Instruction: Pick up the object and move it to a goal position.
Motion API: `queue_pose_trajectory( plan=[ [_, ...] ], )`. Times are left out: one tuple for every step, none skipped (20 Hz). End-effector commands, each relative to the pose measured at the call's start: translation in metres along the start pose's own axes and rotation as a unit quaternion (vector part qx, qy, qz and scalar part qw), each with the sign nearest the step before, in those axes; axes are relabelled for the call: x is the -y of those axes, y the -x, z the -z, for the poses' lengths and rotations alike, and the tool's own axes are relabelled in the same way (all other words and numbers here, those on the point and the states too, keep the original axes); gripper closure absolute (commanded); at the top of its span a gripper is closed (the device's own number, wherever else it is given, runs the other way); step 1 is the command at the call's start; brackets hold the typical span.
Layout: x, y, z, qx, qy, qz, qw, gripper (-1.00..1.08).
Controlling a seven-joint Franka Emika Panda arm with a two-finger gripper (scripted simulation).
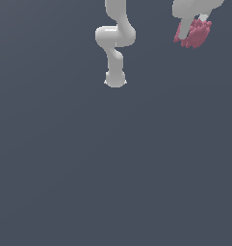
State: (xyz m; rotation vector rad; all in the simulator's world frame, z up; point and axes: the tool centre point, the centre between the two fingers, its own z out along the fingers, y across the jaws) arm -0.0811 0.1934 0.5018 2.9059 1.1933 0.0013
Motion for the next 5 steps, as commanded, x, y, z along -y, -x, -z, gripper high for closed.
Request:
queue_pose_trajectory(
  plan=[
    [0.0007, -0.0004, 0.0024, 0.000, 0.000, 0.000, 1.0000, 1.08],
    [0.0005, -0.0005, 0.0023, 0.000, 0.000, 0.000, 1.0000, 1.08],
    [0.0002, -0.0007, 0.0016, 0.000, 0.000, 0.000, 1.0000, 1.08],
    [-0.0001, -0.0007, 0.0010, 0.000, 0.000, 0.000, 1.0000, 1.08],
    [-0.0002, -0.0008, 0.0008, 0.000, 0.000, 0.000, 1.0000, 1.08]
  ],
)
